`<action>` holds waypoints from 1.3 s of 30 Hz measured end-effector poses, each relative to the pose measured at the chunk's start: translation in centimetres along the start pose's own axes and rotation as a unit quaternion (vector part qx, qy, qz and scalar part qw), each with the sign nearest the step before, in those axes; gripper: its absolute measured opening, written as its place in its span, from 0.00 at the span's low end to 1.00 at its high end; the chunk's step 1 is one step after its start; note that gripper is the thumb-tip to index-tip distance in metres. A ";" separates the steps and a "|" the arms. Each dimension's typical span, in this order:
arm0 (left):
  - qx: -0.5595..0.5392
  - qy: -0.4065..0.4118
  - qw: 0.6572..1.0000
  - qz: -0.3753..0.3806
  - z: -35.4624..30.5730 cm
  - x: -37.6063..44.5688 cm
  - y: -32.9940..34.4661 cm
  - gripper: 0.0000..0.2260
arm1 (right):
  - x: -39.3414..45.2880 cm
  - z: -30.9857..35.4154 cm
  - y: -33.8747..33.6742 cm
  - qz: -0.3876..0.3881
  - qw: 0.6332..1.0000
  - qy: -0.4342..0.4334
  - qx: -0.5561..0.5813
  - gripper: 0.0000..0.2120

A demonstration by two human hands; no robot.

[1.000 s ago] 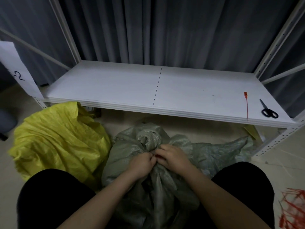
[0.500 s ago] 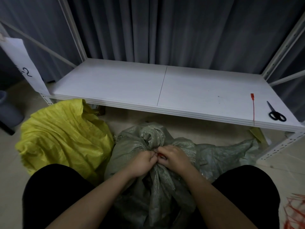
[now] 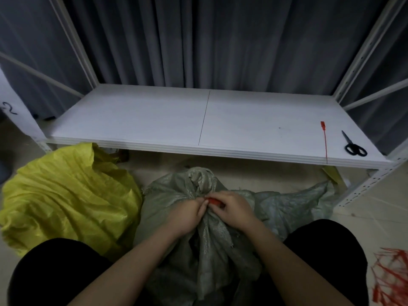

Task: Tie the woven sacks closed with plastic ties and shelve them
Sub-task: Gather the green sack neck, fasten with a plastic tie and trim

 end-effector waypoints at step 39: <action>0.364 0.240 0.897 -0.077 -33.7 32.1 9.1 0.11 | -3.6 -41.2 -34.2 -0.230 0.817 0.478 -0.224 0.11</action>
Point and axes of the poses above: each hand's wrist, its own x-axis towards the middle knuckle, its own y-axis out of the palm, z = x × y, the point moved 8 cm from there along x, towards the middle knuckle, and after that the axes turned 5 degrees about x, right-handed, at the moved point
